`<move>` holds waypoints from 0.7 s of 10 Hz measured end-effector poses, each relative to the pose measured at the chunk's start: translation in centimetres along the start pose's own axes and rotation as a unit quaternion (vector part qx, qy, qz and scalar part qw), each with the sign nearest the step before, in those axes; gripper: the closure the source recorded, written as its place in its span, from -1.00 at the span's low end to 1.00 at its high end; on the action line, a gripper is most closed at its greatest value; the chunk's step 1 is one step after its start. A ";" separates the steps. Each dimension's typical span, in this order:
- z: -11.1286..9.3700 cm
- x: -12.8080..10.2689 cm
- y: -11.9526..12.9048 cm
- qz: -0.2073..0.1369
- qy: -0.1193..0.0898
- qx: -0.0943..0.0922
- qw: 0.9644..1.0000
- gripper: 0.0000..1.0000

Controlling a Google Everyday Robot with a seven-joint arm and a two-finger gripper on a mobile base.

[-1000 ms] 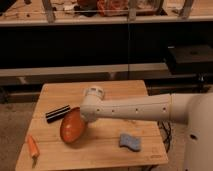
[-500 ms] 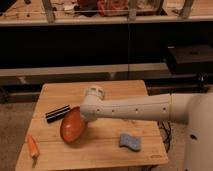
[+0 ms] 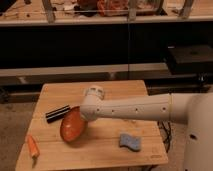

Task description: Pick up the ceramic bowl

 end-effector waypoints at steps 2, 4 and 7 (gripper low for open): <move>-0.8 -0.5 -0.7 0.012 -0.012 -0.010 1.000 0.86; -1.6 -0.9 -1.2 0.016 -0.019 -0.016 1.000 0.86; -2.3 -1.6 -1.9 0.014 -0.028 -0.017 0.999 0.86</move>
